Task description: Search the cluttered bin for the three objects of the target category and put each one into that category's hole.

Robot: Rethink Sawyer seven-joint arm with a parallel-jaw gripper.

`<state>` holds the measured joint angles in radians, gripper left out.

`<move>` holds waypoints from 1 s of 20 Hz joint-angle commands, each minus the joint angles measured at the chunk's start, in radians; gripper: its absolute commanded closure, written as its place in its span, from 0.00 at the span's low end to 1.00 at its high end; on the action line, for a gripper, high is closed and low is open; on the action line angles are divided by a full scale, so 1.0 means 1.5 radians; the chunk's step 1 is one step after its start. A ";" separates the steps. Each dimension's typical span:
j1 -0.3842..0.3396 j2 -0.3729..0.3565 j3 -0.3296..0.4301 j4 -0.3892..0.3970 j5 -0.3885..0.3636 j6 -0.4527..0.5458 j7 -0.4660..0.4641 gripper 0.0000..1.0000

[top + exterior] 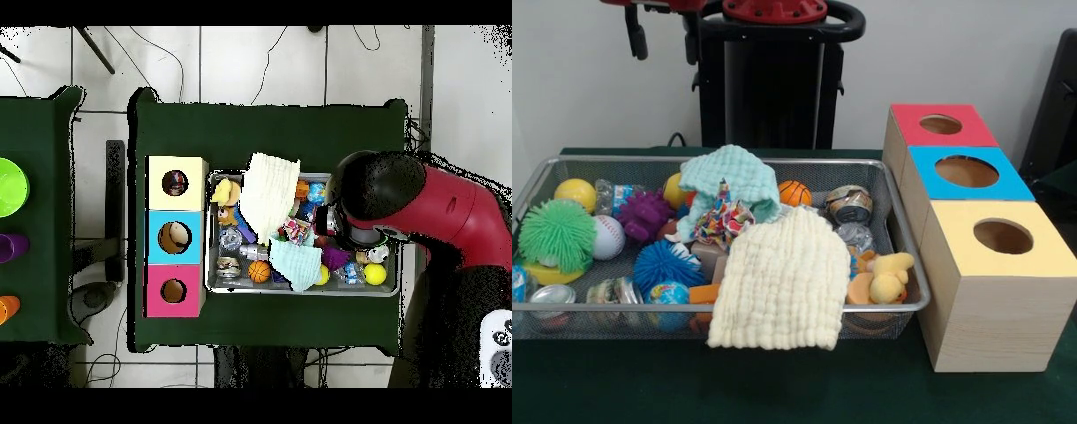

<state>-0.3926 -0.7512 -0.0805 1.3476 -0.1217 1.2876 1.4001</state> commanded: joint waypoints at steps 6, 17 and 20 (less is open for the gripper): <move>-0.013 0.004 0.021 0.078 0.010 -0.022 0.064 0.00; -0.008 0.009 0.023 0.109 0.014 -0.070 0.076 0.00; -0.002 0.013 0.023 0.115 0.012 -0.088 0.084 0.00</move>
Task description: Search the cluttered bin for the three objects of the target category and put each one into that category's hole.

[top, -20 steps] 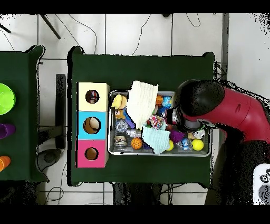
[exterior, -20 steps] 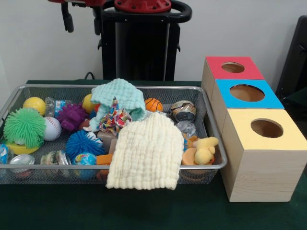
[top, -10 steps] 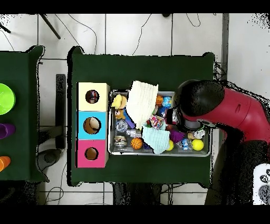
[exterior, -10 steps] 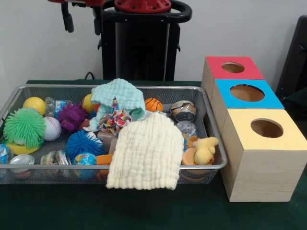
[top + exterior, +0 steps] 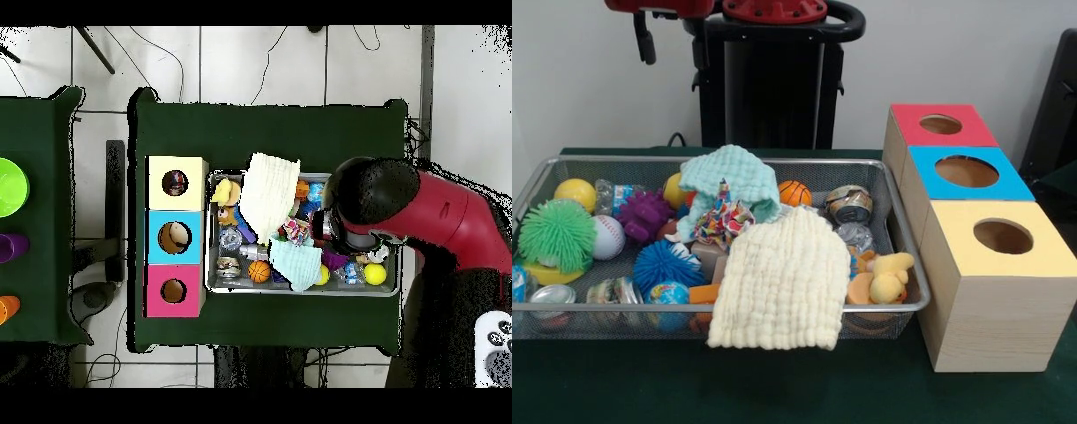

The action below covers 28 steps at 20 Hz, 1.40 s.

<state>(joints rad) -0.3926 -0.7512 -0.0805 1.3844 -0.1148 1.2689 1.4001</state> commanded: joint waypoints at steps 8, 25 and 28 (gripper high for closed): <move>0.002 0.022 0.025 0.108 0.006 -0.111 0.090 0.00; 0.004 0.048 0.031 0.125 0.016 -0.166 0.099 0.00; 0.004 0.049 0.031 0.130 0.018 -0.174 0.099 0.00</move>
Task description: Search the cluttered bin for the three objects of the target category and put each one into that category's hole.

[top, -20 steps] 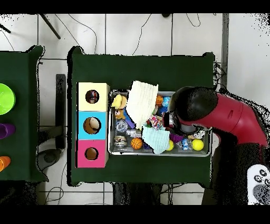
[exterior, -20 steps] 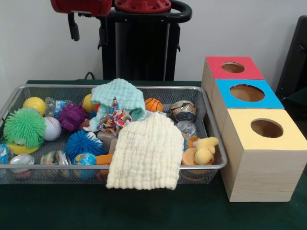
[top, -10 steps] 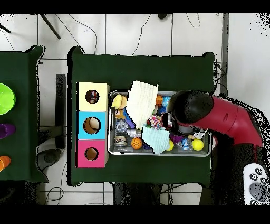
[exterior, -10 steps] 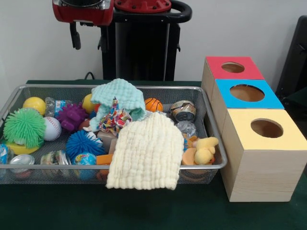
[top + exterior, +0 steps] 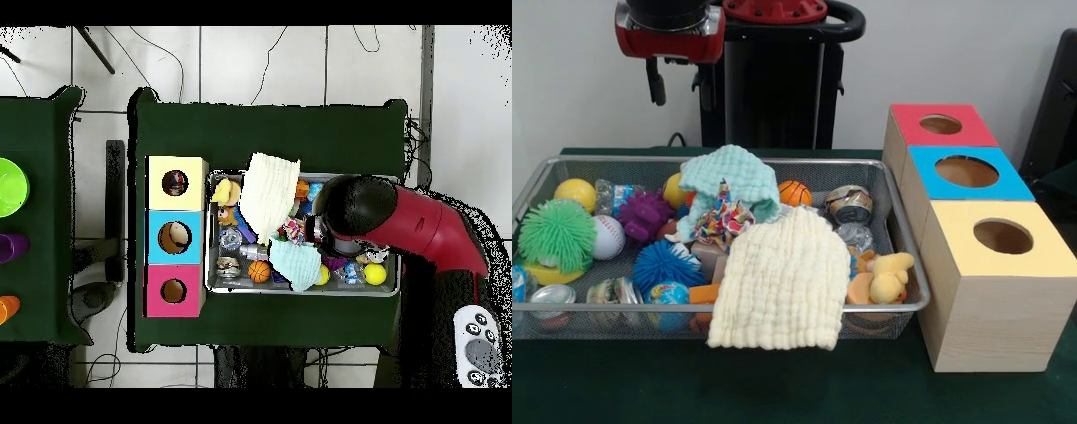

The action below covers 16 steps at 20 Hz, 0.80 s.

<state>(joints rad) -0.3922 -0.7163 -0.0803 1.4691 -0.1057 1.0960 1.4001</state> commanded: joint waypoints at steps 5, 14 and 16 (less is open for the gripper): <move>0.000 0.034 0.034 0.075 0.014 -0.073 0.096 0.00; -0.006 0.050 0.039 0.099 0.024 -0.126 0.098 0.00; -0.005 0.052 0.039 0.103 0.026 -0.134 0.100 0.00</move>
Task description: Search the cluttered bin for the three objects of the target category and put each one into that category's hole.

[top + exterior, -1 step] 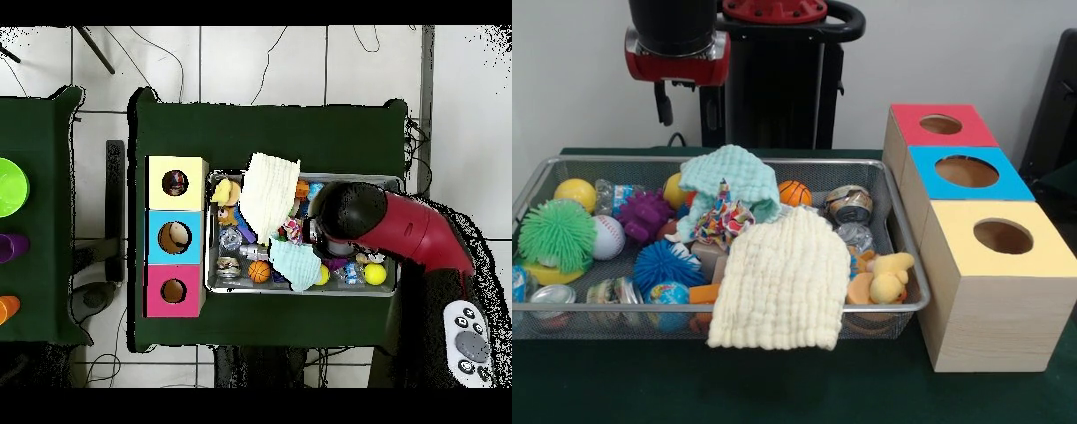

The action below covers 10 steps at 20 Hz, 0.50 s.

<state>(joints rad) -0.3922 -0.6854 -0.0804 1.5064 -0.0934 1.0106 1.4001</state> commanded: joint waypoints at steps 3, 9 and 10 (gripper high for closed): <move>-0.003 0.034 0.038 0.082 0.020 -0.087 0.105 0.00; -0.001 0.042 0.037 0.088 0.021 -0.107 0.108 0.00; 0.000 0.043 0.036 0.089 0.021 -0.107 0.109 0.00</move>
<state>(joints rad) -0.3922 -0.6605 -0.0803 1.5452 -0.0901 0.9307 1.4001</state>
